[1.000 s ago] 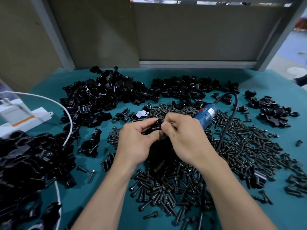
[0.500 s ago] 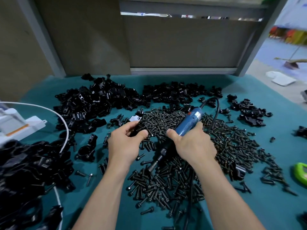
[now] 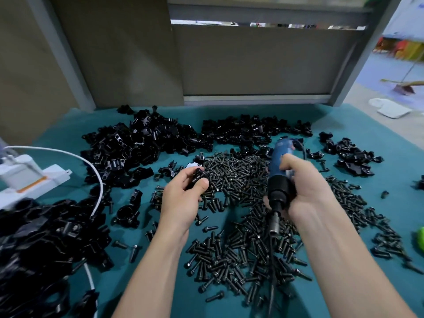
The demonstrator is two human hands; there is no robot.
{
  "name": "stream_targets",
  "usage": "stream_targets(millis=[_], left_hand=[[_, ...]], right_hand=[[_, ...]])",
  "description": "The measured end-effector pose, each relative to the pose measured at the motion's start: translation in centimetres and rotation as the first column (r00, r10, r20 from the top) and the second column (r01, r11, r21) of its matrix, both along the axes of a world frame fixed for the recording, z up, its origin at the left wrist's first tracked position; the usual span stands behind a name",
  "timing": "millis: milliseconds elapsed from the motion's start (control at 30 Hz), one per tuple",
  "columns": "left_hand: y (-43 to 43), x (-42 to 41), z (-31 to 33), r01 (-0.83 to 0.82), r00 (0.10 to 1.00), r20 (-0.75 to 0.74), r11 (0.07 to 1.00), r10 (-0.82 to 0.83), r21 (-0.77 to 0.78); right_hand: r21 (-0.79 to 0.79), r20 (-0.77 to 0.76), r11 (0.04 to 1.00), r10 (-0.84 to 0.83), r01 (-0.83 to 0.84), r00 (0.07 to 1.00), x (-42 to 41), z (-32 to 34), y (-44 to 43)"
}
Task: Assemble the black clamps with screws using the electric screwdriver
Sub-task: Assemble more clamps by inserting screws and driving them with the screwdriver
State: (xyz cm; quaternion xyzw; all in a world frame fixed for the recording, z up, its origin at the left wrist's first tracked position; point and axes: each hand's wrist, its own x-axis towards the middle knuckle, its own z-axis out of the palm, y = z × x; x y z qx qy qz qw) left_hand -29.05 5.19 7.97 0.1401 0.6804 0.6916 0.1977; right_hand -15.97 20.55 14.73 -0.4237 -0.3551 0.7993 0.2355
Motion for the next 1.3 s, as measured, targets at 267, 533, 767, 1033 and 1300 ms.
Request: stream_targets(millis=[267, 533, 767, 1033, 1300], left_hand=[[0.5, 0.7, -0.1, 0.077, 0.995, -0.056, 0.995, -0.081, -0.065], [0.7, 1.0, -0.3, 0.122, 0.983, -0.123, 0.984, -0.138, -0.13], [0.7, 1.0, -0.6, 0.015, 0.953, -0.295, 0.985, -0.066, -0.174], [0.8, 1.0, -1.0, -0.058, 0.953, -0.303, 0.982, 0.001, -0.18], [0.9, 0.9, -1.3, -0.048, 0.958, -0.285, 0.986, -0.001, -0.163]], right_hand=[[-0.142, -0.43, 0.99, -0.065, 0.004, 0.9, -2.9, 0.9, 0.6], [-0.175, -0.49, 0.937, -0.349, 0.301, 0.799, -6.2, -2.1, 2.1], [-0.166, -0.528, 0.921, -0.385, 0.352, 0.757, -7.4, -2.2, 3.0], [-0.152, -0.581, 0.919, -0.38, 0.363, 0.72, -7.8, -2.1, 3.4], [-0.133, -0.605, 0.929, -0.351, 0.344, 0.715, -7.9, -2.3, 3.2]])
